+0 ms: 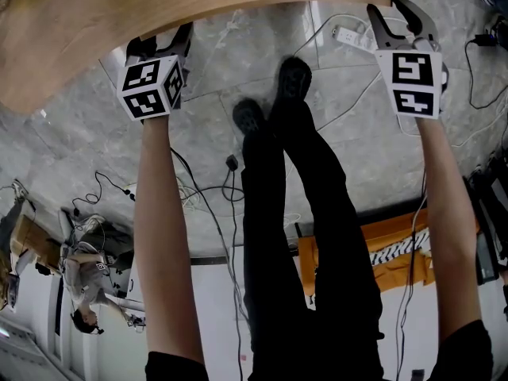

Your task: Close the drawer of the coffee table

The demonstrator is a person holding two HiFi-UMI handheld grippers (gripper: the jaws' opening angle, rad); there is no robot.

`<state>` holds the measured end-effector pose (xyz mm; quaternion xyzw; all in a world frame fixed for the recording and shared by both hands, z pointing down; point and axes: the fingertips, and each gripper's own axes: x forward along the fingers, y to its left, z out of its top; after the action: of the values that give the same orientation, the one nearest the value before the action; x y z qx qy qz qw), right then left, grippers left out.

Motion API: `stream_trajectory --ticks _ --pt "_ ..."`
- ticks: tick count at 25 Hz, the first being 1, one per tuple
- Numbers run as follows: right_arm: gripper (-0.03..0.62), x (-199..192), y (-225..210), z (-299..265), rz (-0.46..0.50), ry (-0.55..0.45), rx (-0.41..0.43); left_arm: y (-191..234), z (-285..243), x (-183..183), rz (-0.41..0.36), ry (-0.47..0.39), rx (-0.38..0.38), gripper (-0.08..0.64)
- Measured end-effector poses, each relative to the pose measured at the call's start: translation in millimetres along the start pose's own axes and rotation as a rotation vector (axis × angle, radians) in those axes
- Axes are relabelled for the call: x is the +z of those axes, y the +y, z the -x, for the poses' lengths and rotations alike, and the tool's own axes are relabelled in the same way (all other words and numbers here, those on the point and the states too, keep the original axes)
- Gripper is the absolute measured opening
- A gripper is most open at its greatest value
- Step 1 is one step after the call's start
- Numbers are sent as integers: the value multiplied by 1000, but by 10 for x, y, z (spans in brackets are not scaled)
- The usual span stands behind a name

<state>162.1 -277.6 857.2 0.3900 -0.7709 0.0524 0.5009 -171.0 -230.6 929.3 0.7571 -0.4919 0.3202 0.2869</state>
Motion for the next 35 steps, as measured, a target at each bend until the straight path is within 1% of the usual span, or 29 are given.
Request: stream_trajectory --ticks 5,10,13,17,20,23,26,29,32,35 --pt "167 27 -35 -20 -14 -4 -1 4 -28 53 1 -8 0 265" --pt "169 58 -2 82 -30 2 -38 10 102 -38 81 -19 32 268" --pt "169 83 15 242 -37 9 -38 -47 303 -58 90 -24 36 268" --pt "169 183 46 651 -72 5 -43 -212 765 64 117 -58 25 268" --pt "167 340 88 1025 -96 -14 -41 -415 1163 305 109 -110 1 261" --pt "158 581 140 1477 -126 -41 -38 -612 1657 652 96 -177 -26 247" --pt "138 845 177 2044 -173 -79 -34 -854 2274 1049 21 -237 -55 226" --pt "127 1170 131 2559 -216 -151 -48 -969 2860 1514 -43 -318 -63 218" --pt "103 1441 93 3081 -266 -214 -65 -1044 3457 1888 -45 -396 -60 193" --pt "86 1671 108 3684 -316 -271 -69 -1163 4092 2116 -38 -450 -53 180"
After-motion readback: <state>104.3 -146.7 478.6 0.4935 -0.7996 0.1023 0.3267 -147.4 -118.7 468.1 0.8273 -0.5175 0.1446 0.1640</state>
